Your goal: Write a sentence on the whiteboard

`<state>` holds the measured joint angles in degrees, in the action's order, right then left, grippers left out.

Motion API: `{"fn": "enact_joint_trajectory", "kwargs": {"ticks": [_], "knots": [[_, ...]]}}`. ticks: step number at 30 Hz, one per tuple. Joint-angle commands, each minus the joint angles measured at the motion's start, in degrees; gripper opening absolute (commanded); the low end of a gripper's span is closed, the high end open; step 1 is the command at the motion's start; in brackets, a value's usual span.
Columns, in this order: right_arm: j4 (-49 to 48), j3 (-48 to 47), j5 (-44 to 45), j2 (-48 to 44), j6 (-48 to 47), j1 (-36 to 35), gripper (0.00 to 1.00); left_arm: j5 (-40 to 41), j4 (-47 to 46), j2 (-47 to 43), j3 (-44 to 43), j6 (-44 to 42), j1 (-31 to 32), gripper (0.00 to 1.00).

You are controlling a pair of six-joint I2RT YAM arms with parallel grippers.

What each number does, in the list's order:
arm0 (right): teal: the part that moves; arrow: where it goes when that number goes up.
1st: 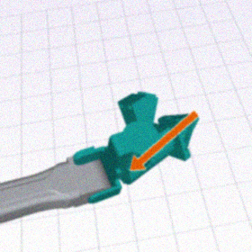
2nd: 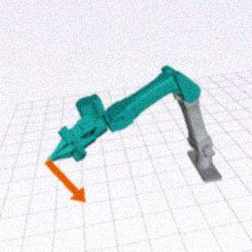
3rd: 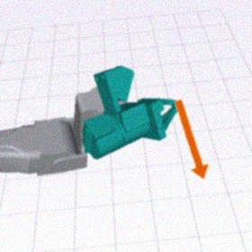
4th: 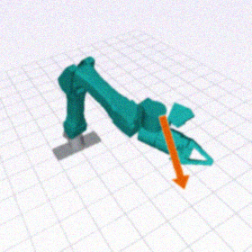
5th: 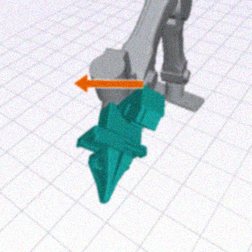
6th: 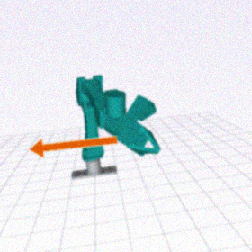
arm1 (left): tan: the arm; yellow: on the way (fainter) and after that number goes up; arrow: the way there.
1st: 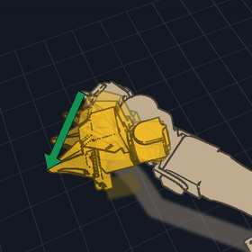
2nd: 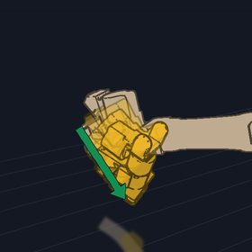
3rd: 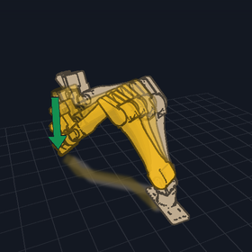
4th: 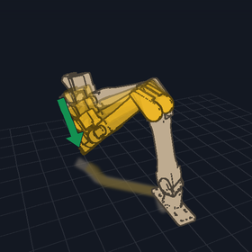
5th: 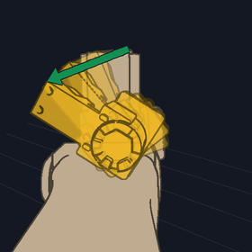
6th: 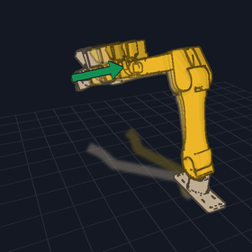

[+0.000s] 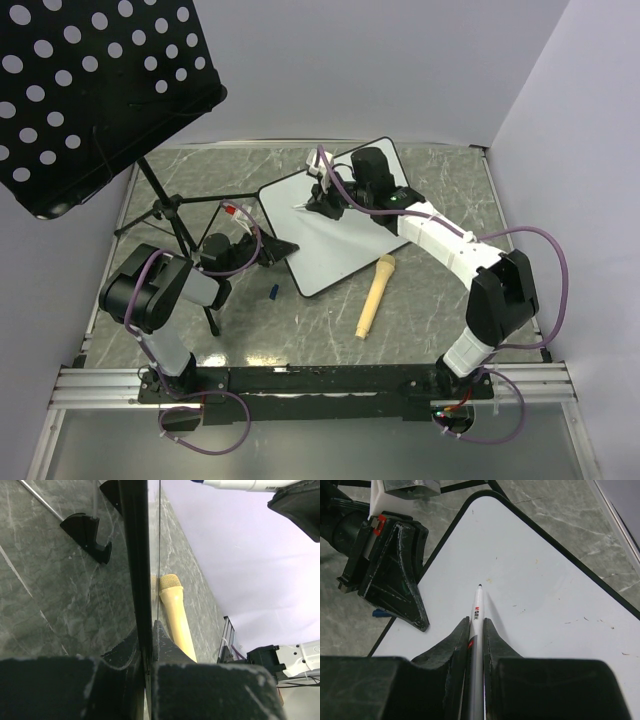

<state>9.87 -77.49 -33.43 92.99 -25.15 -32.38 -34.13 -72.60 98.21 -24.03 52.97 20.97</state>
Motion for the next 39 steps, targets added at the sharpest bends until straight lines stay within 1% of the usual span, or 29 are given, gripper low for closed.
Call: {"fn": "enact_joint_trajectory", "kwargs": {"ticks": [1,17,39], "knots": [[-1.52,-3.19,0.38,1.31,0.54,-0.66,0.00,-2.17,-8.97,-0.74,-1.72,-1.73,0.56,0.01],[0.76,-7.06,0.74,5.10,0.54,-1.72,0.00,-2.17,-8.61,-0.83,-1.81,-2.08,0.83,0.01],[3.93,-0.47,-2.69,0.35,-2.54,-1.81,0.00,-1.47,-6.15,-1.97,-2.60,-3.57,0.83,0.01]]}}
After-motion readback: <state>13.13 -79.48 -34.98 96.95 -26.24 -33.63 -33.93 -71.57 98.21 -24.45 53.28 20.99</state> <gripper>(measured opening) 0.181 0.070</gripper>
